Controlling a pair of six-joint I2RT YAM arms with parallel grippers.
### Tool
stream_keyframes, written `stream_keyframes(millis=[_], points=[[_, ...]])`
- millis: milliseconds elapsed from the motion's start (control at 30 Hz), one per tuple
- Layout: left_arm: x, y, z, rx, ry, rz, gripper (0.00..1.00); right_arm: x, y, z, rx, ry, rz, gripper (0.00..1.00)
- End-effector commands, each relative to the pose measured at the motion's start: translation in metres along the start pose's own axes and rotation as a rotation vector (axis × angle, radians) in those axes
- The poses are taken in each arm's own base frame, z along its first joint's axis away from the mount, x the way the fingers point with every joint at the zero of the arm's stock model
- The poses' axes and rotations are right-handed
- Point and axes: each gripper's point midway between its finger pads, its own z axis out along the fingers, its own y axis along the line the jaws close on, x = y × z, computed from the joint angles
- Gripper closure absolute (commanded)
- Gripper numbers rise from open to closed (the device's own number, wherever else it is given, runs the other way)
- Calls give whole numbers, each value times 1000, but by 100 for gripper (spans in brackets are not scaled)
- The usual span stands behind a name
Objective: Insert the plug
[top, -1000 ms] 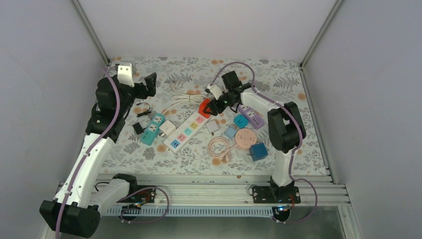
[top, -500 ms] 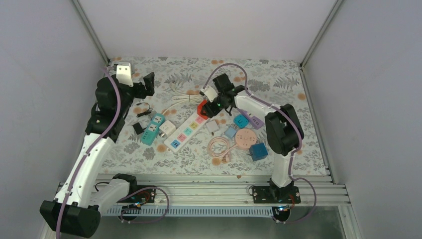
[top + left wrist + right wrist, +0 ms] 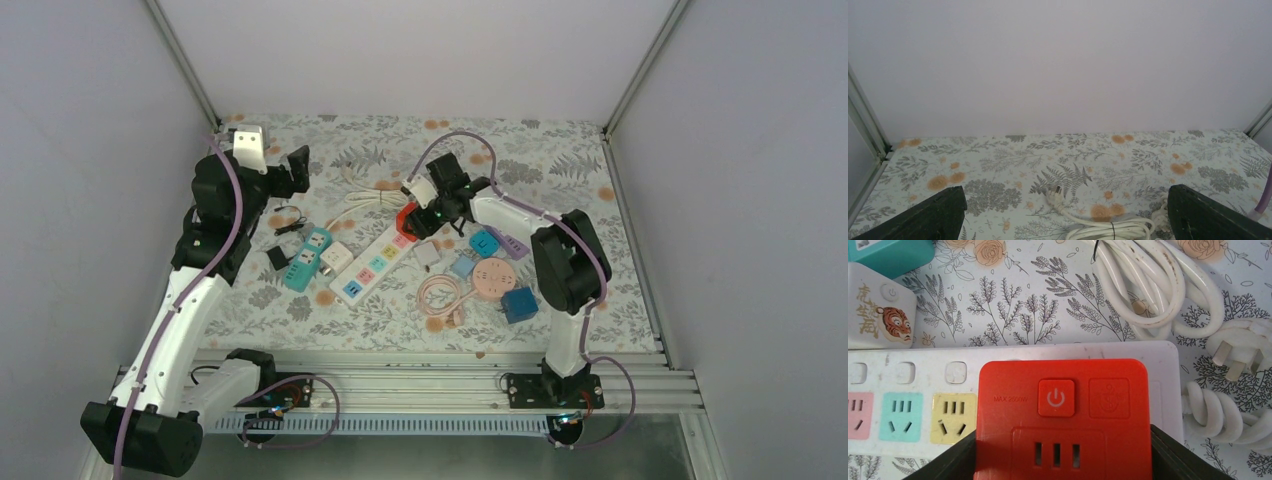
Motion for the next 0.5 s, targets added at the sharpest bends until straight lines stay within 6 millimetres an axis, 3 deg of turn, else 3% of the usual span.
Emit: stream_keyframes(millis=[0, 133, 467], points=[[1, 5, -2, -22, 3, 7, 0, 62, -26, 30, 128, 182, -37, 60], [1, 6, -2, -25, 3, 7, 0, 89, -32, 42, 144, 260, -27, 60], [3, 7, 0, -32, 11, 7, 0, 125, -47, 66, 211, 381, 1, 65]])
